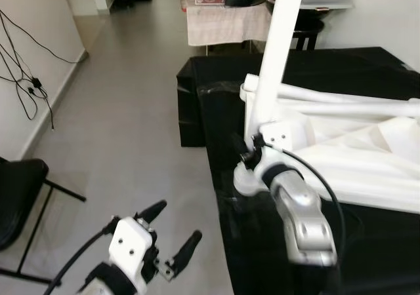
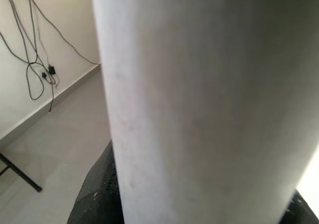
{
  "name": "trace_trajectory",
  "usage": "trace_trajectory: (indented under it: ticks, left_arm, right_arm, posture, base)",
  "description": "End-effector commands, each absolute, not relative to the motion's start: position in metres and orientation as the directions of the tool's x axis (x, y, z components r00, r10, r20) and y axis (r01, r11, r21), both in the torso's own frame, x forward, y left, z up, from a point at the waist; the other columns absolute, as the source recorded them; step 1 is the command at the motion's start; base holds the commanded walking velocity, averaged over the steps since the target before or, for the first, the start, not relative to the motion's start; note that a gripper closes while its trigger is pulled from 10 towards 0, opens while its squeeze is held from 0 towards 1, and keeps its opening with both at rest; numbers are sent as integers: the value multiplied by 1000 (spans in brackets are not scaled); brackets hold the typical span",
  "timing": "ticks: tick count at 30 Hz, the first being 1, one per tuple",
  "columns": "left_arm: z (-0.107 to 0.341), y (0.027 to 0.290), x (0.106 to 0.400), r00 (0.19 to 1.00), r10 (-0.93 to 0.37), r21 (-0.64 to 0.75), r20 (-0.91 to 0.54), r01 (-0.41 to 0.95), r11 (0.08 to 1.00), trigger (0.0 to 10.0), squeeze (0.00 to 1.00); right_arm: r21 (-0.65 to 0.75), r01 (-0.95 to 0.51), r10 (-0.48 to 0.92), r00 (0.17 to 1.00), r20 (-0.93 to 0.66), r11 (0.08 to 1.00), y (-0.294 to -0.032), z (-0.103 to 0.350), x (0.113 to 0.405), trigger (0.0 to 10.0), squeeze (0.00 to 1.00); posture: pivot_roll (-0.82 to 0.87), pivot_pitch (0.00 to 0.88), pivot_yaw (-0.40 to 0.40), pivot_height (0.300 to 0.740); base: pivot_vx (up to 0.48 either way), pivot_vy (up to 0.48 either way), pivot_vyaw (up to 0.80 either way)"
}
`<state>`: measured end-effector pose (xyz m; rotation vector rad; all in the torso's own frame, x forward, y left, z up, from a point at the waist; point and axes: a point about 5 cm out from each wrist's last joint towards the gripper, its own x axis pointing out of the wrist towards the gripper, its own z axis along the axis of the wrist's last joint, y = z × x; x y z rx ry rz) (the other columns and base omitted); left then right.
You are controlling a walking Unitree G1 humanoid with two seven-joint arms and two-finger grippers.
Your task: Building children table
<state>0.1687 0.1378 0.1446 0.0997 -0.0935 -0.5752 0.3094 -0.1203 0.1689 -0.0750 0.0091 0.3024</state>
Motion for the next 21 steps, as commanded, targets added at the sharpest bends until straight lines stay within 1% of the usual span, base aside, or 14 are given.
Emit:
trace_trajectory:
  ticks: [1, 5, 6, 7, 9, 10, 11, 13, 14, 17, 18, 19, 20, 21]
  left_arm:
    - [144, 139, 172, 829, -556, 124, 56, 547, 828, 10000, 0]
    - [143, 140, 174, 831, -553, 124, 59, 544, 830, 10000, 0]
    - [143, 140, 175, 835, -547, 122, 63, 537, 834, 10000, 0]
    - [143, 140, 176, 837, -543, 121, 67, 533, 837, 10000, 0]
    - [143, 140, 177, 839, -540, 120, 69, 531, 839, 10000, 0]
    - [143, 140, 177, 839, -540, 119, 71, 530, 840, 10000, 0]
    - [143, 140, 177, 839, -540, 119, 71, 530, 840, 10000, 0]
    - [143, 139, 177, 838, -541, 118, 73, 531, 839, 10000, 0]
    - [143, 139, 177, 838, -541, 118, 73, 531, 839, 10000, 0]
    - [144, 138, 176, 835, -545, 112, 77, 536, 837, 10000, 0]
    - [144, 138, 176, 835, -545, 112, 77, 536, 837, 10000, 0]
    - [144, 137, 176, 834, -546, 111, 77, 537, 836, 10000, 0]
    - [144, 137, 176, 833, -547, 109, 77, 539, 835, 10000, 0]
    - [144, 137, 175, 833, -548, 108, 77, 539, 835, 10000, 0]
  right_arm:
    - [-105, -329, 302, 930, -211, 939, -121, 135, 309, 0, 0]
    - [-98, -342, 313, 922, -225, 935, -122, 135, 317, 0, 0]
    - [-89, -400, 371, 898, -235, 912, -117, 136, 318, 10000, 0]
    - [-38, -477, 460, 864, -202, 878, -111, 141, 323, 10000, 933]
    - [-4, -526, 517, 839, -171, 851, -108, 145, 325, 10000, 933]
    - [32, -664, 664, 742, -91, 747, -95, 159, 325, 10000, 1000]
    - [32, -664, 664, 742, -91, 747, -95, 159, 325, 10000, 1000]
    - [-2, -862, 862, 506, 29, 506, -82, 184, 322, 10000, 1000]
    - [-2, -862, 862, 506, 29, 506, -82, 184, 322, 10000, 1000]
    - [-77, -959, 962, 272, 11, 272, -79, 198, 318, 10000, 1000]
    - [-77, -959, 962, 272, 11, 272, -79, 198, 318, 10000, 1000]
    - [-87, -970, 974, 227, -1, 226, -78, 199, 320, 10000, 1000]
    - [-90, -982, 985, 170, -24, 167, -77, 201, 324, 10000, 267]
    - [-88, -987, 989, 141, -39, 137, -76, 202, 327, 10000, 267]
  posture:
    - [-61, 95, -66, 740]
    - [-61, 92, -74, 740]
    - [-64, 88, -74, 740]
    - [-63, 85, -80, 740]
    - [-63, 85, -81, 740]
    - [-66, 86, -80, 740]
    - [-66, 86, -80, 740]
    - [-66, 87, -78, 740]
    - [-66, 87, -78, 740]
    - [-63, 94, -74, 740]
    - [-63, 94, -74, 740]
    - [-63, 94, -74, 740]
    - [-58, 98, -75, 740]
    - [-58, 98, -75, 740]
  base:
    - [0, 0, 0]
    - [0, 0, 0]
    - [0, 0, 0]
    - [0, 0, 0]
    - [0, 0, 0]
    - [0, 0, 0]
    - [0, 0, 0]
    - [0, 0, 0]
    - [0, 0, 0]
    - [0, 0, 0]
    - [0, 0, 0]
    - [0, 0, 0]
    - [0, 0, 0]
    - [0, 0, 0]
